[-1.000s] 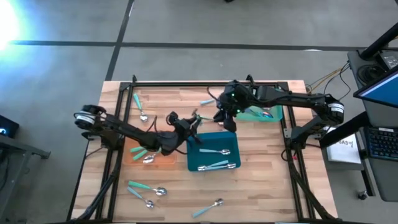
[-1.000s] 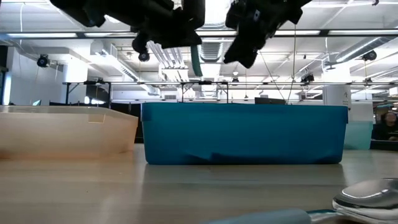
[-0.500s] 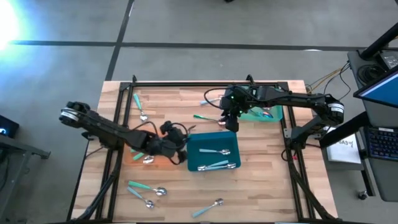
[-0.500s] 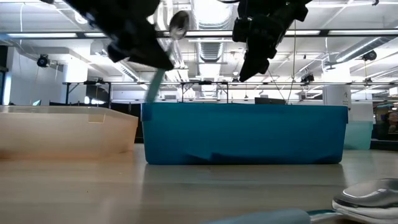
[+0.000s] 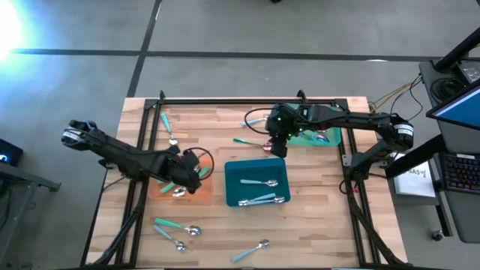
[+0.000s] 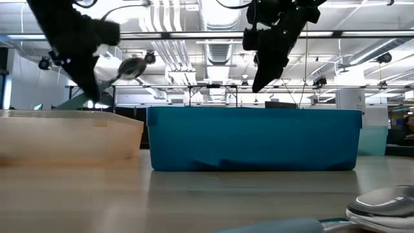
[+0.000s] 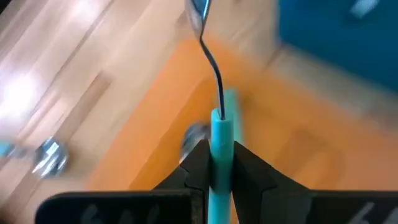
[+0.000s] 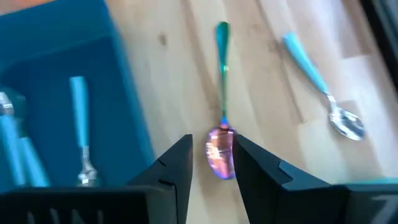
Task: Sort silverware by color (type)
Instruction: Put the light green spoon into the orange bin, then put the light blue spoon into the blue bin
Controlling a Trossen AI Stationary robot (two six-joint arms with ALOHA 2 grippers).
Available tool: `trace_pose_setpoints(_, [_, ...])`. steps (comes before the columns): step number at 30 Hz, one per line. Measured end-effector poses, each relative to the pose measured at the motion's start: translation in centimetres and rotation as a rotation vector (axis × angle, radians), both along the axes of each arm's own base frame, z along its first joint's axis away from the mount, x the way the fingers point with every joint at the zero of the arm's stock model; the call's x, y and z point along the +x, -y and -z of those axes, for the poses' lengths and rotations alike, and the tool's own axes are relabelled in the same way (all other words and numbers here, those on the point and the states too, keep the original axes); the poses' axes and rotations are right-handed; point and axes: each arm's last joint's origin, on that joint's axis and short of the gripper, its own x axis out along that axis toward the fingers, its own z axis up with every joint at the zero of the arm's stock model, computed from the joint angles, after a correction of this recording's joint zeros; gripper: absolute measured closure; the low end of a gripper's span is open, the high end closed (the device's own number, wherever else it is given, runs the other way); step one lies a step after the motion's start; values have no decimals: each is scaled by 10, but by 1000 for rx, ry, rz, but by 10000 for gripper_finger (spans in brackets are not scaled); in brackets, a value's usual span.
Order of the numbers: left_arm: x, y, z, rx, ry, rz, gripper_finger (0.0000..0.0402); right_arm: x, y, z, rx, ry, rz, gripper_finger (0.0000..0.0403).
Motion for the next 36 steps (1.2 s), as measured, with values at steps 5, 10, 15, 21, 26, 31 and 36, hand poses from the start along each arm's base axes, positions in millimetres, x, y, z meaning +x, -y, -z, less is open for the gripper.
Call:
trace_pose_setpoints(5, [-7,1,9,-80,-153,-22,332,-2,1,5,-33,-24,25,298])
trace_pose_setpoints(10, [-6,2,16,-89,-218,-20,255,-3,0,10,-28,-41,27,298])
trace_pose_setpoints(15, [-2,3,18,-81,-217,-7,210,-1,1,12,-26,-6,49,290])
trace_pose_setpoints(21, [12,5,10,-25,-99,17,202,11,8,19,-99,68,-13,287])
trace_pose_setpoints(26, [18,6,-2,1,-39,10,201,20,24,37,-128,27,-28,287])
trace_pose_setpoints(31, [22,7,-10,17,-8,9,201,28,44,52,-171,23,-42,287])
trace_pose_setpoints(36, [23,7,-11,16,-3,10,201,28,69,67,-213,7,-38,287])
